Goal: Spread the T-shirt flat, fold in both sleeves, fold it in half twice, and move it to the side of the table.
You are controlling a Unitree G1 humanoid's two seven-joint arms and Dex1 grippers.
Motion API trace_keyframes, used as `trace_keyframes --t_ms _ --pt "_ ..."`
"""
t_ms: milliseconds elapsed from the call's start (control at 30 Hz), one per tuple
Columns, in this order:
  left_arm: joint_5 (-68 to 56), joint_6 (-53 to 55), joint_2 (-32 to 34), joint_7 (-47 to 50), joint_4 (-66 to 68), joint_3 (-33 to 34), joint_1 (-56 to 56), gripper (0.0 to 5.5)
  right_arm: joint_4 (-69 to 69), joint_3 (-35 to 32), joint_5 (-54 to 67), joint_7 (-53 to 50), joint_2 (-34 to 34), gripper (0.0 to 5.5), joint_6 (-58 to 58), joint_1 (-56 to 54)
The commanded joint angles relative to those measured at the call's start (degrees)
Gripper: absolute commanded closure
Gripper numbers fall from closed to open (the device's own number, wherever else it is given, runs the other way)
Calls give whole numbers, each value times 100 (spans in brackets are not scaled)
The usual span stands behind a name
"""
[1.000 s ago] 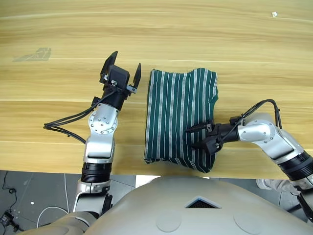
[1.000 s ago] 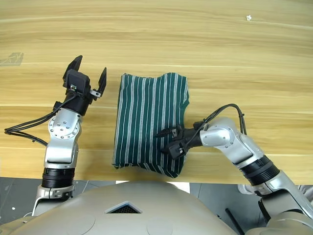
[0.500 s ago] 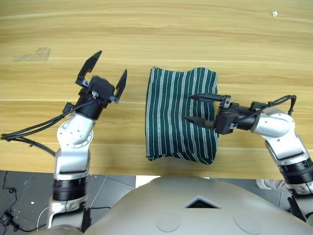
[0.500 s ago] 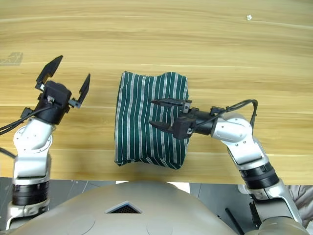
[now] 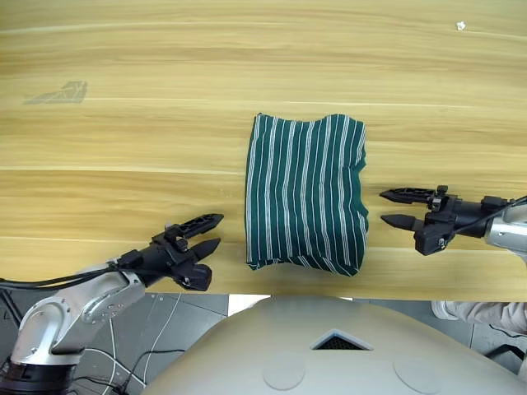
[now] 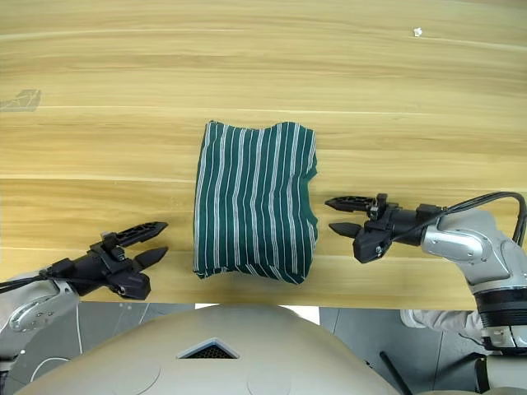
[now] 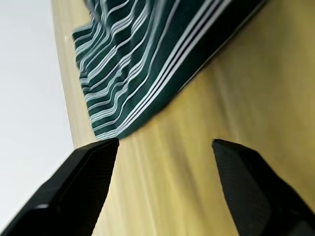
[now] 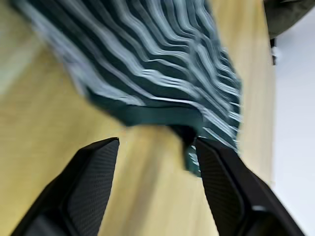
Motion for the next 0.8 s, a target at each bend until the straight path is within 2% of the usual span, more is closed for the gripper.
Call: trace_keyframes --t_ms 33,267,433,633,800 --pt "511 -128 -109 169 314 -498 -402 198 294 380 -119 53 -152 266 -133 45" --pt "907 -351 -143 308 500 -1354 -739 198 20 1002 480 159 -150 266 -77 349" --pt "753 -299 8 324 170 -1269 -521 198 -195 1261 750 104 -131 266 -50 607" --pt "723 -264 58 400 299 -1255 -565 198 -241 1415 720 147 -43 266 173 390" --pt "754 -243 17 471 485 -1291 -854 289 -176 1529 625 187 20 266 402 181"
